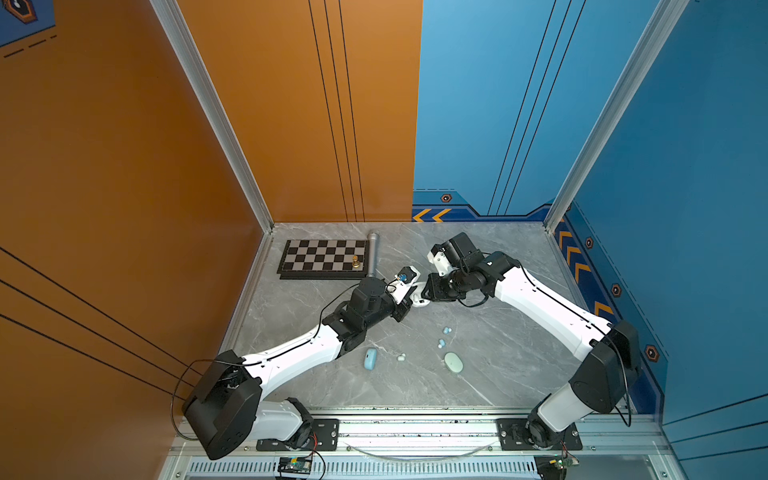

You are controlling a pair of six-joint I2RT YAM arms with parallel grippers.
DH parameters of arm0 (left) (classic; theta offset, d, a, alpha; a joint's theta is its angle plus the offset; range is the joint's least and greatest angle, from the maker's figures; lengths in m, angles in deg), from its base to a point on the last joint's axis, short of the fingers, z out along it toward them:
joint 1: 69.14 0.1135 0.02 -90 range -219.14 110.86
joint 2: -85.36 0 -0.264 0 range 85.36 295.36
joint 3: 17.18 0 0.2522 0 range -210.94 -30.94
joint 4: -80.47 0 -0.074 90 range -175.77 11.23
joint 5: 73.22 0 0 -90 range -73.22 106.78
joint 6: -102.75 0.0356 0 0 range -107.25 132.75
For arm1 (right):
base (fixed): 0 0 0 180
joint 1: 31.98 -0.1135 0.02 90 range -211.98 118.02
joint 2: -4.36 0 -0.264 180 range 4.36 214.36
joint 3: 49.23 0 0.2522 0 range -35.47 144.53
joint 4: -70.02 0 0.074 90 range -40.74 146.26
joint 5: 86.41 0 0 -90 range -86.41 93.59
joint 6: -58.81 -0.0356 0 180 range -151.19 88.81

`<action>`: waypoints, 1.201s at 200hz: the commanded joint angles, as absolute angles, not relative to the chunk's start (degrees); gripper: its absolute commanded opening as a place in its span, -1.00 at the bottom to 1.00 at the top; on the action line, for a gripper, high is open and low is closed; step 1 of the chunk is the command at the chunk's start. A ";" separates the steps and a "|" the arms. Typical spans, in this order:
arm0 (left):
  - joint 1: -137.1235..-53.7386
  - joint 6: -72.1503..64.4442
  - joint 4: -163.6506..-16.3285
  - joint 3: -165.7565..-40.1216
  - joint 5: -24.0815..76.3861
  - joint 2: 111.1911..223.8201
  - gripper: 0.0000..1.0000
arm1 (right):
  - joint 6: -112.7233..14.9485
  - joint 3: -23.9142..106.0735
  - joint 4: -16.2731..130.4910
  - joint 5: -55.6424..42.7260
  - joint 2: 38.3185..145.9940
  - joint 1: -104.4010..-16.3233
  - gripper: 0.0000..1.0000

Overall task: Insert the wireless bluetooth earbuds into the charging case
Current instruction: 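Press the earbud down into the case slot with the right gripper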

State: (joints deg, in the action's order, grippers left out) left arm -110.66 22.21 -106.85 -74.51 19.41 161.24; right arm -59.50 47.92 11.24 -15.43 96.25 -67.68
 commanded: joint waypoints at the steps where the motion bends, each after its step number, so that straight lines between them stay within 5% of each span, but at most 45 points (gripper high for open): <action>1: -110.10 21.72 -109.94 -77.37 19.68 159.84 -1.00 | -58.61 46.78 8.05 -13.95 96.90 -68.28 -0.53; 51: -110.01 21.84 -109.94 -77.34 19.50 159.68 -1.00 | -58.57 47.32 8.02 -14.05 96.99 -68.71 -0.72; 240: -109.89 22.06 -109.85 -74.81 20.76 160.69 -1.00 | -58.95 47.54 8.77 -13.36 93.57 -65.38 -0.72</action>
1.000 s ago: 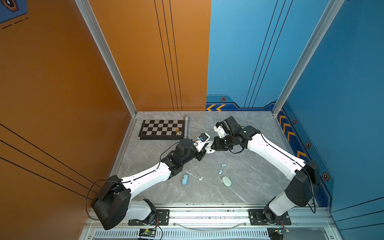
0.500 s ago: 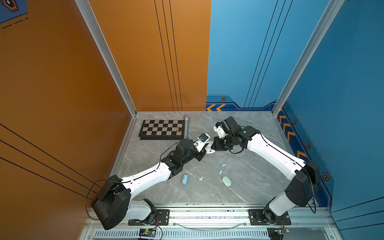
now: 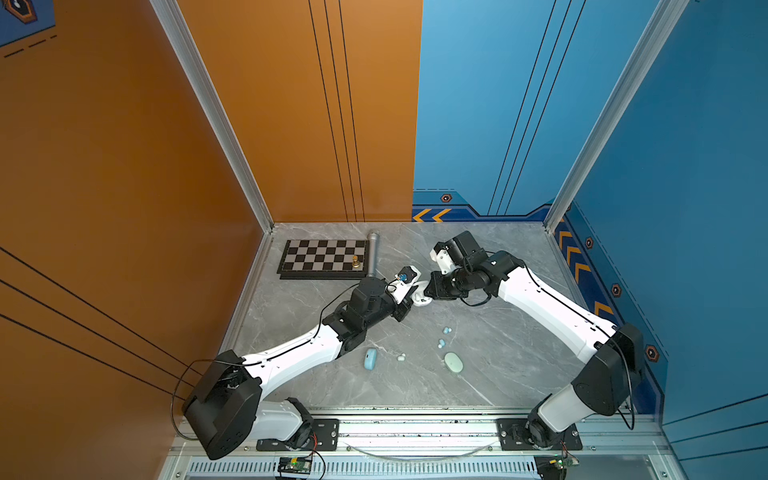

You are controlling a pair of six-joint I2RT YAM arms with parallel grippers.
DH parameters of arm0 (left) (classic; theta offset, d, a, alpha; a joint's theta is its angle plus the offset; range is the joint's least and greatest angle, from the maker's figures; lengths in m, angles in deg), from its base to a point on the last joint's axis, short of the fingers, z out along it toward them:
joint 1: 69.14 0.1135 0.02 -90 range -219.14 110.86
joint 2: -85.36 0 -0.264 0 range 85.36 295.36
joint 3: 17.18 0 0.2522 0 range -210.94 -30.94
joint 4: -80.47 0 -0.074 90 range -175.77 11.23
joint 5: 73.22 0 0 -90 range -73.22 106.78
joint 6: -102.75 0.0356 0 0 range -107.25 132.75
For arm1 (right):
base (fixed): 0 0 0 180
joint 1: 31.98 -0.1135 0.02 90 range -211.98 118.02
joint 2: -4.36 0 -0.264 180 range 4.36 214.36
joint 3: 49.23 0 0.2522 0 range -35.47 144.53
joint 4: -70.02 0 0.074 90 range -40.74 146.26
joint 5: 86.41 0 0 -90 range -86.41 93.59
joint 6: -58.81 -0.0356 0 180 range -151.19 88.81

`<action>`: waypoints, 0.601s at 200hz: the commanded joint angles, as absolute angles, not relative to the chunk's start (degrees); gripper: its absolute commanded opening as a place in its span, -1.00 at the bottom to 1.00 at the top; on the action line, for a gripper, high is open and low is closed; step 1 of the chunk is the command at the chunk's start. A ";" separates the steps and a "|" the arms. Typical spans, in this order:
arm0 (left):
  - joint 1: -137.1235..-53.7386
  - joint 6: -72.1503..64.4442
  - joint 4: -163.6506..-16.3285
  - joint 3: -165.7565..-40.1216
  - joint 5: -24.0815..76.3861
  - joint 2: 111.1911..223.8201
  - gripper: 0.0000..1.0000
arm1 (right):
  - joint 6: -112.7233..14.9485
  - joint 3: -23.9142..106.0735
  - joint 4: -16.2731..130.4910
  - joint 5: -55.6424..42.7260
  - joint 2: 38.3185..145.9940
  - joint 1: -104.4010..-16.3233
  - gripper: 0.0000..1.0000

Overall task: Insert the wireless bluetooth earbuds into the charging case
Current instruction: 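Press the earbud down into the case slot with the right gripper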

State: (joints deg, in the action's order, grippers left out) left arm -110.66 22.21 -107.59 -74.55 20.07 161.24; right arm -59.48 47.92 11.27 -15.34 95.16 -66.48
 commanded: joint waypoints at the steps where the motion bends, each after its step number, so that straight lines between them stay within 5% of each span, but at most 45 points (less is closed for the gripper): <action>1: -109.91 22.07 -109.85 -74.76 20.75 160.69 -1.00 | -58.96 47.52 8.78 -13.36 93.57 -65.42 -0.72; 120: -109.84 23.50 -108.65 -73.92 21.40 161.50 -1.00 | -59.49 46.62 10.03 -14.42 92.34 -64.15 -0.72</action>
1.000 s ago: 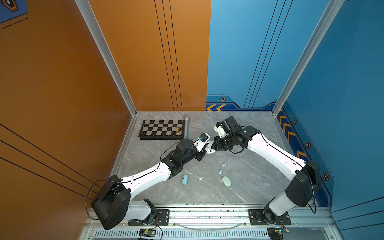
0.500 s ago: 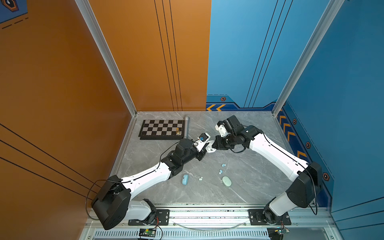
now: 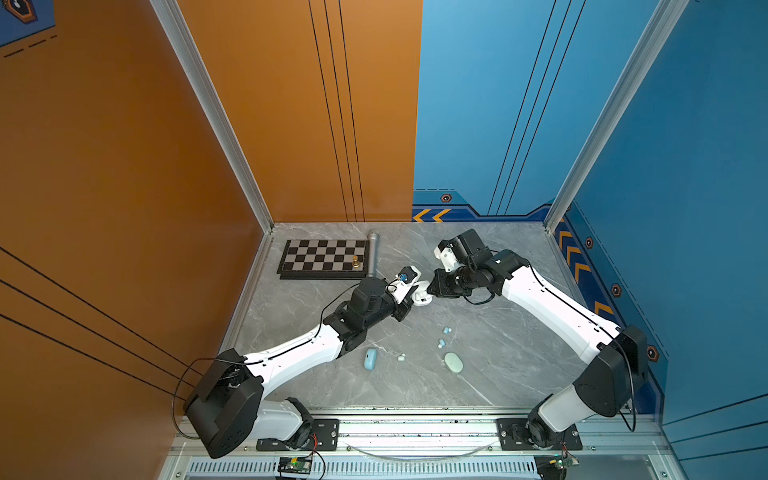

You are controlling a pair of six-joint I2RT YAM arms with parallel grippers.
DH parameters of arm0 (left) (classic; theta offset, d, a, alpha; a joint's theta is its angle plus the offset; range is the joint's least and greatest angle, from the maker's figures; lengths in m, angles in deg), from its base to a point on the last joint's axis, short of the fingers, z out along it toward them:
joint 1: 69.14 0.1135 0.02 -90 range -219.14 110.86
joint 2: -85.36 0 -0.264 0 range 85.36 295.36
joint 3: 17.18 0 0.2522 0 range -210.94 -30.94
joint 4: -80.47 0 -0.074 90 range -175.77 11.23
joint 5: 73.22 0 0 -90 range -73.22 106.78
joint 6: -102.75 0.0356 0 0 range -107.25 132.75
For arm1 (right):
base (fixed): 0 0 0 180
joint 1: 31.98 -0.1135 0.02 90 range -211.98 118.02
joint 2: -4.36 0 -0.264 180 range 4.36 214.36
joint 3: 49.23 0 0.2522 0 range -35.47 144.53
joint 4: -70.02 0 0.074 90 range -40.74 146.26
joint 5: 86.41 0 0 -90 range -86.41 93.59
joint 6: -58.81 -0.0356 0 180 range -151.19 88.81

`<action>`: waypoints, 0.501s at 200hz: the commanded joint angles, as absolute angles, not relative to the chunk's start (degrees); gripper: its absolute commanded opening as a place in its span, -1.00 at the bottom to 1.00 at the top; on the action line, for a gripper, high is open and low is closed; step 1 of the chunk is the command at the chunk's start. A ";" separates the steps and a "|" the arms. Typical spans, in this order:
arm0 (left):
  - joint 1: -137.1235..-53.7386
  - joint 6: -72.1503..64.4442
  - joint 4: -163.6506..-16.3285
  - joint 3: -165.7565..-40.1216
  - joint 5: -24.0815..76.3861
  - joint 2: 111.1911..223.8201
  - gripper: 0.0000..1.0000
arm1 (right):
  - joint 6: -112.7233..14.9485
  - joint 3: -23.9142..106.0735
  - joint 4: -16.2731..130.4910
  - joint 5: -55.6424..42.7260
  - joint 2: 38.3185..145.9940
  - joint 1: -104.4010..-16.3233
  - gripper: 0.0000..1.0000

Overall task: Insert the wireless bluetooth earbuds into the charging case
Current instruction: 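Press the earbud down into the case slot with the right gripper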

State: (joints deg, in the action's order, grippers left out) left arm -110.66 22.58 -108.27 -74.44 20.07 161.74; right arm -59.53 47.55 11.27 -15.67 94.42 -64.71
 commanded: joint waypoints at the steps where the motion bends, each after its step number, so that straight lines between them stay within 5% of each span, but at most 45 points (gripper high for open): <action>1: -109.84 23.49 -108.63 -73.92 21.42 161.49 -1.00 | -59.49 46.62 10.07 -14.42 92.33 -64.10 -0.72; 100: -110.00 21.70 -108.10 -76.64 24.43 161.62 -1.00 | -60.19 45.91 11.31 -15.44 92.51 -63.79 -0.70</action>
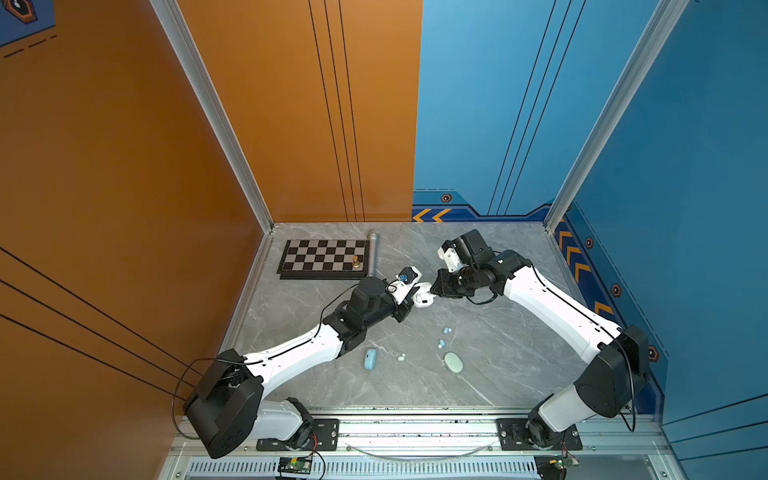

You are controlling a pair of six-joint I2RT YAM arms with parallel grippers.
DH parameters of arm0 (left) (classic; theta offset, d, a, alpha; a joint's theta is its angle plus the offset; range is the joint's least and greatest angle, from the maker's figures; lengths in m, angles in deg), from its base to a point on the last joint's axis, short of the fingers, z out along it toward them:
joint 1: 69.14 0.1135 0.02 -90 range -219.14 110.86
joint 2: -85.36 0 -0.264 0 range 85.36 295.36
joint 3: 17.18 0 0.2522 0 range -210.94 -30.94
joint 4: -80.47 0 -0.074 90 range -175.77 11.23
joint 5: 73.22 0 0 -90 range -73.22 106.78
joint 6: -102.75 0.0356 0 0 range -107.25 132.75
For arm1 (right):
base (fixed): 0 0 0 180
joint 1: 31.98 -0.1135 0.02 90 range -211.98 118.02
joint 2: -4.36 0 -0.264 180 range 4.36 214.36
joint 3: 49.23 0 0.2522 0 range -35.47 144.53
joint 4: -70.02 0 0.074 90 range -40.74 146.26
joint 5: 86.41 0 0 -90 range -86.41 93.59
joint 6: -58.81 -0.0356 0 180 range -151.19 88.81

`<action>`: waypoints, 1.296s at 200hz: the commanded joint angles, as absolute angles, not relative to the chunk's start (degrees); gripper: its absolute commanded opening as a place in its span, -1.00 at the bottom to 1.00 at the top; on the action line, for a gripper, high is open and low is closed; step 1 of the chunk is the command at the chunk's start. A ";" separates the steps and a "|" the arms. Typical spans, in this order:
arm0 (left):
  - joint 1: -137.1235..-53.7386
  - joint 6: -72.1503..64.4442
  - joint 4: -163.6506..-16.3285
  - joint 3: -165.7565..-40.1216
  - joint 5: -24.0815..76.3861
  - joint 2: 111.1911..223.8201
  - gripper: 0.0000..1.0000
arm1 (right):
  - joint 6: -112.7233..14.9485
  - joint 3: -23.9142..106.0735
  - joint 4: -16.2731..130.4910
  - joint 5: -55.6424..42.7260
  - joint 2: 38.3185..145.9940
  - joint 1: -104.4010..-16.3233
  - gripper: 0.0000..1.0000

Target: Insert the wireless bluetooth earbuds into the charging case

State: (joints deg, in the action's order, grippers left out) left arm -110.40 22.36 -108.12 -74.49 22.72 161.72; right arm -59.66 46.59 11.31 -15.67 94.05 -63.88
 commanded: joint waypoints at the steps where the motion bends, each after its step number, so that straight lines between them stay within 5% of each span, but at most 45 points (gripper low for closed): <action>1: -110.01 21.66 -108.09 -76.64 24.47 161.68 -1.00 | -60.15 45.91 11.27 -15.42 92.51 -63.86 -0.70; 259: -109.75 21.37 -108.10 -77.34 24.06 162.79 -1.00 | -60.80 45.91 13.37 -17.41 91.10 -65.65 -0.47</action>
